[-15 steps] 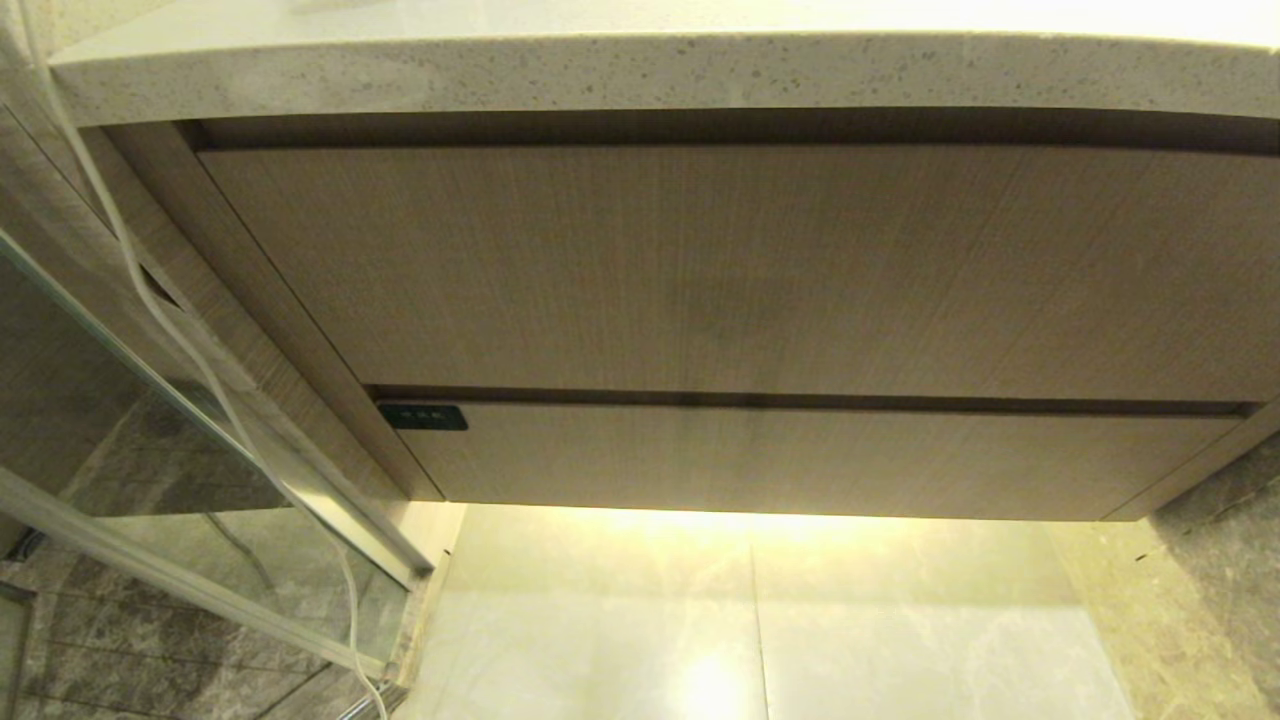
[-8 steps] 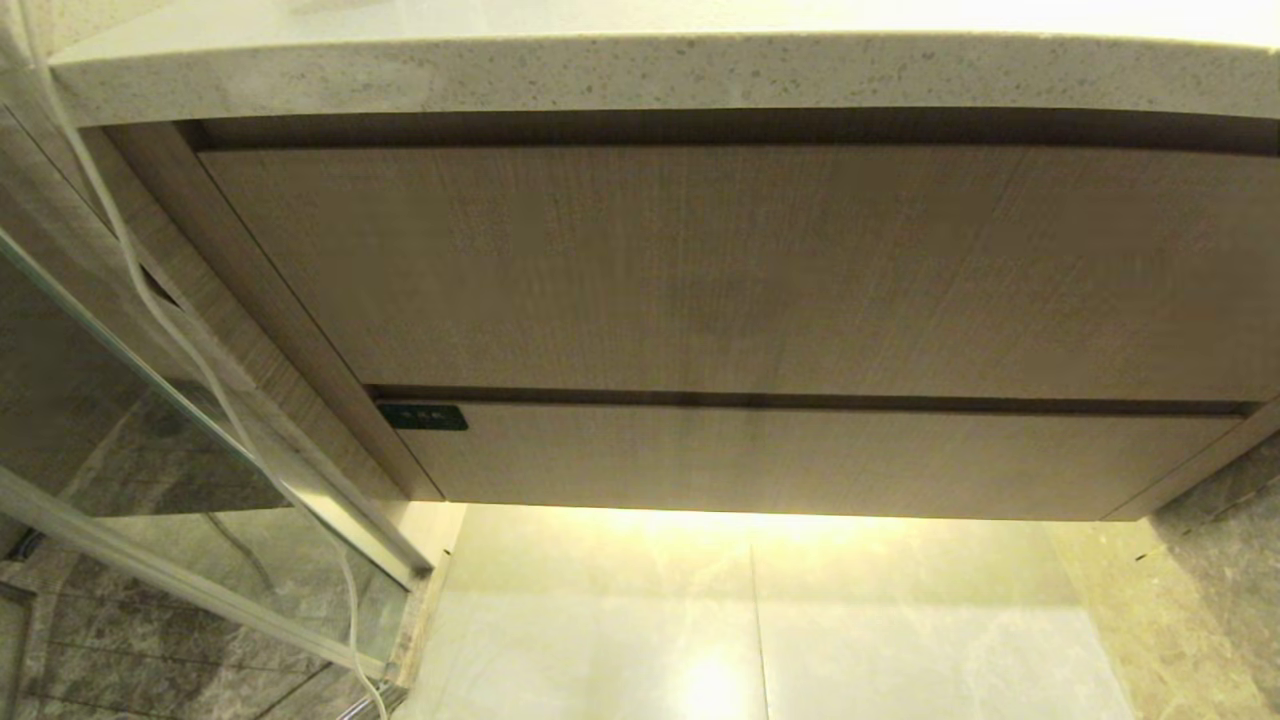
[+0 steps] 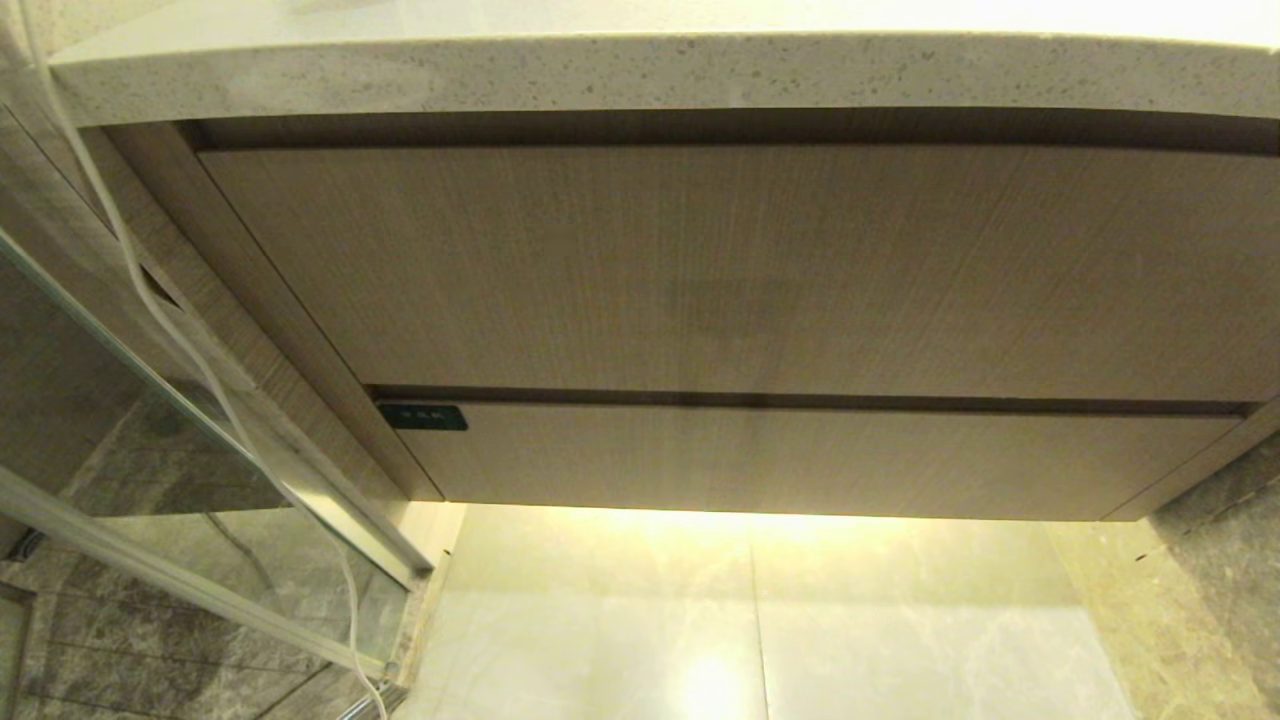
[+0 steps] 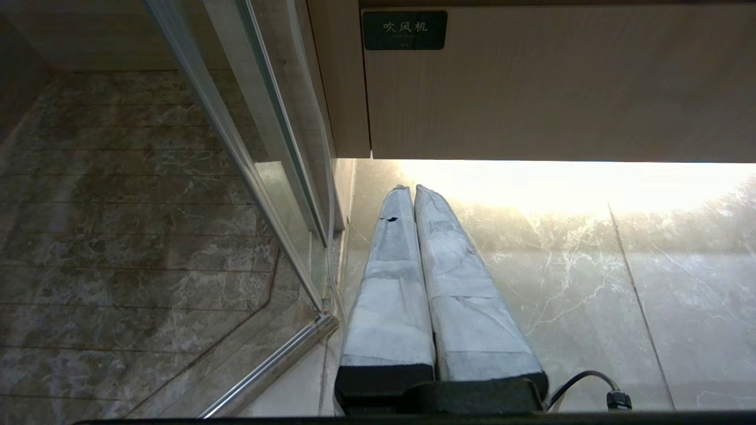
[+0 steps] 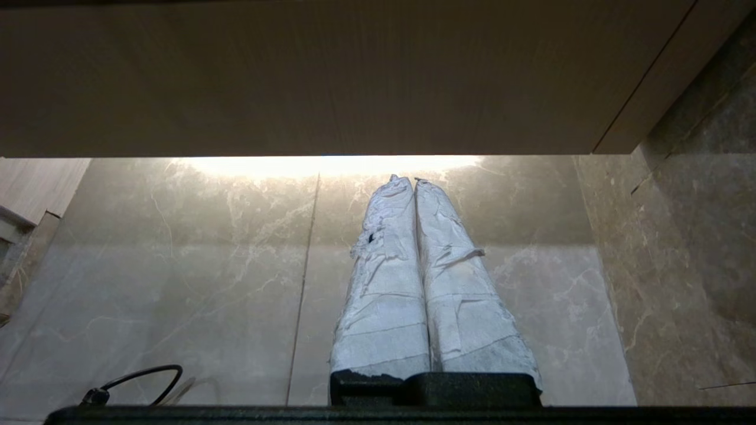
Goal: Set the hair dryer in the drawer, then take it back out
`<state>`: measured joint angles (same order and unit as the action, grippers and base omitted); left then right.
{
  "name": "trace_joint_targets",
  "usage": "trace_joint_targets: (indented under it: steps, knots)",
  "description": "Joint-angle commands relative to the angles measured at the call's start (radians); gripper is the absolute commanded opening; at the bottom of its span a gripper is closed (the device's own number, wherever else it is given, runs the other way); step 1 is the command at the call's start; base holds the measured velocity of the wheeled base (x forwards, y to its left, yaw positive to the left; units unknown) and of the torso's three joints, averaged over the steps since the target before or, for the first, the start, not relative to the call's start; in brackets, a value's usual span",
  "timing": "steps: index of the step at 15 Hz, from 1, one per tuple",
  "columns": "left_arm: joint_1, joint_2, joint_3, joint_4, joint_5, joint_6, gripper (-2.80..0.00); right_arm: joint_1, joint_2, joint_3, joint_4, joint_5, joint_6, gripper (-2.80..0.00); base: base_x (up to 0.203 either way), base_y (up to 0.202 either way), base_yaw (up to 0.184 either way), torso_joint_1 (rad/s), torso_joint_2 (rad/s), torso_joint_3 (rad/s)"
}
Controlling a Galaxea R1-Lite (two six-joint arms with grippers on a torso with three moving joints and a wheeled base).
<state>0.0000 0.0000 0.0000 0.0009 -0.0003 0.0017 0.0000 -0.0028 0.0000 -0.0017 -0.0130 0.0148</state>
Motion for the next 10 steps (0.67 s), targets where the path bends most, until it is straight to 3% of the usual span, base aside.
trace_joint_targets:
  steps: [1, 10]
  knots:
    - [0.0, 0.0, 0.0, 0.001, 0.0, 0.0, -2.8, 0.0, 0.003, 0.002, 0.0, -0.001, 0.001, -2.8, 0.0, 0.0, 0.0, 0.0, 0.0, 0.0]
    - [0.0, 0.0, 0.0, -0.001, 0.0, 0.0, -2.8, 0.0, 0.003, 0.002, 0.003, 0.0, -0.006, -2.8, 0.0, 0.0, 0.0, 0.0, 0.0, 0.0]
